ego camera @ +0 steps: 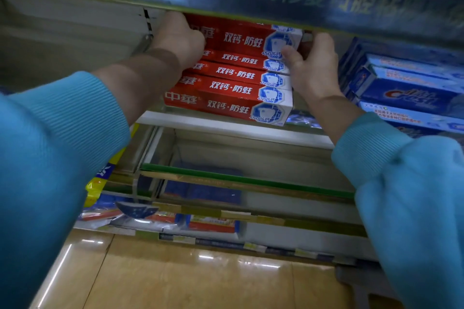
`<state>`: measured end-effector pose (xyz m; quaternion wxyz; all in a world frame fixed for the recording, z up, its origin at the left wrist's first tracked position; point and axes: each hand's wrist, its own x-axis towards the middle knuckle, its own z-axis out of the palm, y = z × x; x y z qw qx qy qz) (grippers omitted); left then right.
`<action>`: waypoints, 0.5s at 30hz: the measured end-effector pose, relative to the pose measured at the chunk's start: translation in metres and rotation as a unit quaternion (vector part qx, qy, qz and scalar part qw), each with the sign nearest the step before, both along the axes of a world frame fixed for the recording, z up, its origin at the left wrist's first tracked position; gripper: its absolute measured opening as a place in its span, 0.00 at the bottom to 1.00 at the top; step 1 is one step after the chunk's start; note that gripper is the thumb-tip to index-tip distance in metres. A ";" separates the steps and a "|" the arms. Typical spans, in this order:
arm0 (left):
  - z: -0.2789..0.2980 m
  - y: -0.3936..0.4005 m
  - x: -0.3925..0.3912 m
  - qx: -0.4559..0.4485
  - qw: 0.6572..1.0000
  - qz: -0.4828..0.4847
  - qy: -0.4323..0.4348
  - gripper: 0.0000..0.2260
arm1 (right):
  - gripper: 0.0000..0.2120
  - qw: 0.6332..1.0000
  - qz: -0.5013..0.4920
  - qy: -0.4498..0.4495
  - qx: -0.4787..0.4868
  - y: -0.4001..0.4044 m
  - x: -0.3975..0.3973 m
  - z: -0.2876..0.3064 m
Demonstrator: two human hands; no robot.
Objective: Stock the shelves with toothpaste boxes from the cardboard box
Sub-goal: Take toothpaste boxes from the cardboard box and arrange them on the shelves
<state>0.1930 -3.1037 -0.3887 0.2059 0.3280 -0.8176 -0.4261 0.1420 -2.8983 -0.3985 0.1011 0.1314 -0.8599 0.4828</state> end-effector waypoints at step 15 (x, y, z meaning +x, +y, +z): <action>0.003 0.098 0.071 -0.233 0.971 0.052 0.026 0.19 | 0.19 0.989 0.044 -0.116 -0.082 0.088 0.052 0.015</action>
